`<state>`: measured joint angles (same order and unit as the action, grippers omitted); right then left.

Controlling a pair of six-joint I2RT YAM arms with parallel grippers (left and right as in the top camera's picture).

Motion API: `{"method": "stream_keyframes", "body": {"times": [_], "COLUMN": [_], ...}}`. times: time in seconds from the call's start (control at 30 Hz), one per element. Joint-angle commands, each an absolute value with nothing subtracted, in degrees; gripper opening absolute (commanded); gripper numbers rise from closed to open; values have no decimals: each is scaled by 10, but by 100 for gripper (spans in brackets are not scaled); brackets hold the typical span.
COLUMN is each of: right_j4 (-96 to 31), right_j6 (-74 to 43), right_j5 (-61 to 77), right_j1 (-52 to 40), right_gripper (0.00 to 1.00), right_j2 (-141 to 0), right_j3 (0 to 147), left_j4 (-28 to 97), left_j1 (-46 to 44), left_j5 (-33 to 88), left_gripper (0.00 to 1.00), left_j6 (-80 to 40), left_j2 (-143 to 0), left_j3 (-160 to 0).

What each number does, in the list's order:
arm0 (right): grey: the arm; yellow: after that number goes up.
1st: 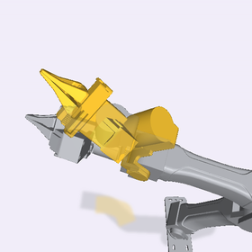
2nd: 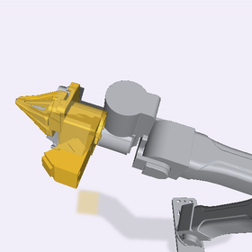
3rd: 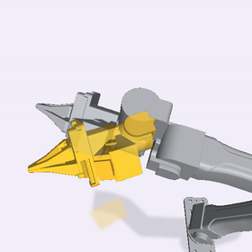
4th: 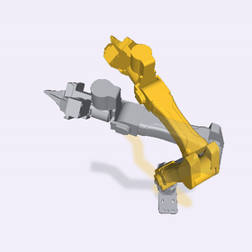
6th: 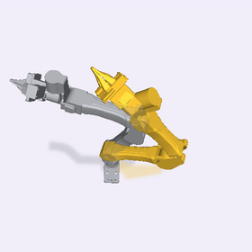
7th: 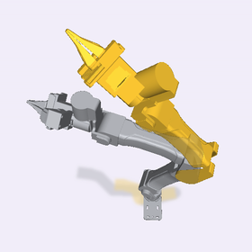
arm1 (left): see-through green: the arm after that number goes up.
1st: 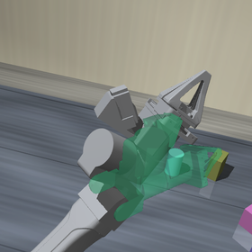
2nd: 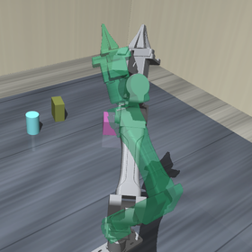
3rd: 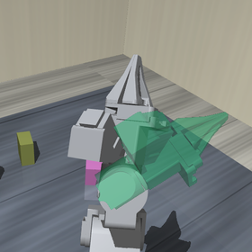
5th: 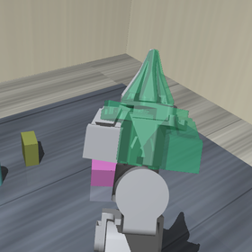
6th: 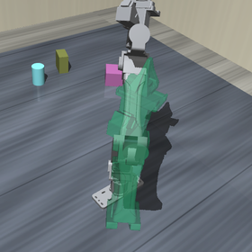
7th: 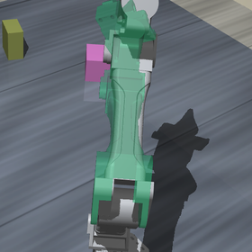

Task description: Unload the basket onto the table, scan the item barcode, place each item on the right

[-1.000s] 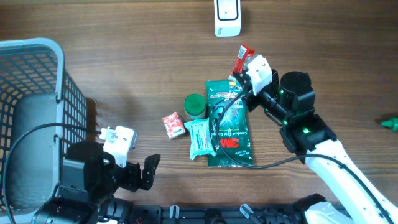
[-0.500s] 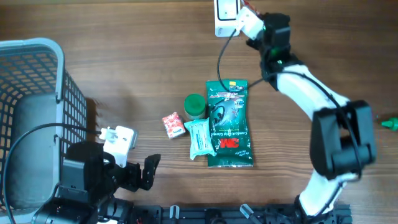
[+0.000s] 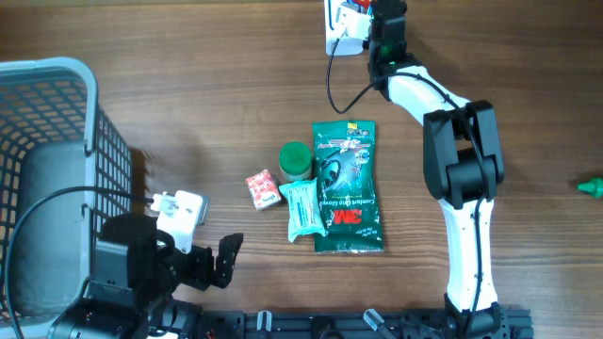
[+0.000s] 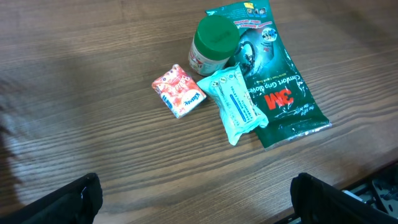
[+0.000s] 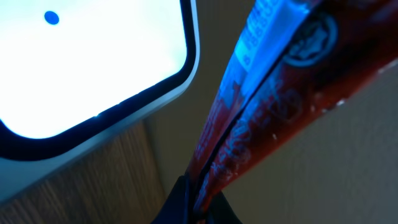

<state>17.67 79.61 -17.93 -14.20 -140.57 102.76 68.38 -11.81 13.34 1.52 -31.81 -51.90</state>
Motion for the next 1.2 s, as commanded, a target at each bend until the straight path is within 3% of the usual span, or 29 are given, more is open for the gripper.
{"method": "stream_keyframes", "body": {"times": [0.0,0.13,0.33,0.47,0.67,0.7,0.73,0.83,0.87,1.03,1.17], "right_j4": [134,17,-173,-194,-204,-207,-212,-217,-216,-237,-352], "right_j6": [728,590,303,190,62,54,41,23,10,-154,-259], "right_j5": [-197,-197,-163,-118,-29,-29,-29,-8,33,304,418], "right_j1": [-128,-32,216,350,428,428,424,410,404,360,245], "right_gripper": [4,4,4,4,8,13,32,76,100,100,100], "right_j2": [-1353,-1241,-1206,-1228,-1259,-1259,-1257,-1231,-1208,-1092,-1082], "right_j3": [1043,1043,1030,974,931,931,931,931,932,932,932], "left_j4": [682,682,682,682,682,682,682,682,682,682,682], "left_j1": [-115,-115,-115,-115,-115,-115,-115,-115,-115,-115,-115], "left_j5": [134,134,134,134,134,134,134,134,134,134,134], "left_gripper": [99,100,100,100,100,100,100,100,100,100,100], "left_j6": [26,26,26,26,26,26,26,26,26,26,26], "left_j2": [-315,-315,-315,-315,-315,-315,-315,-315,-315,-315,-315], "left_j3": [-520,-520,-520,-520,-520,-520,-520,-520,-520,-520,-520]}}
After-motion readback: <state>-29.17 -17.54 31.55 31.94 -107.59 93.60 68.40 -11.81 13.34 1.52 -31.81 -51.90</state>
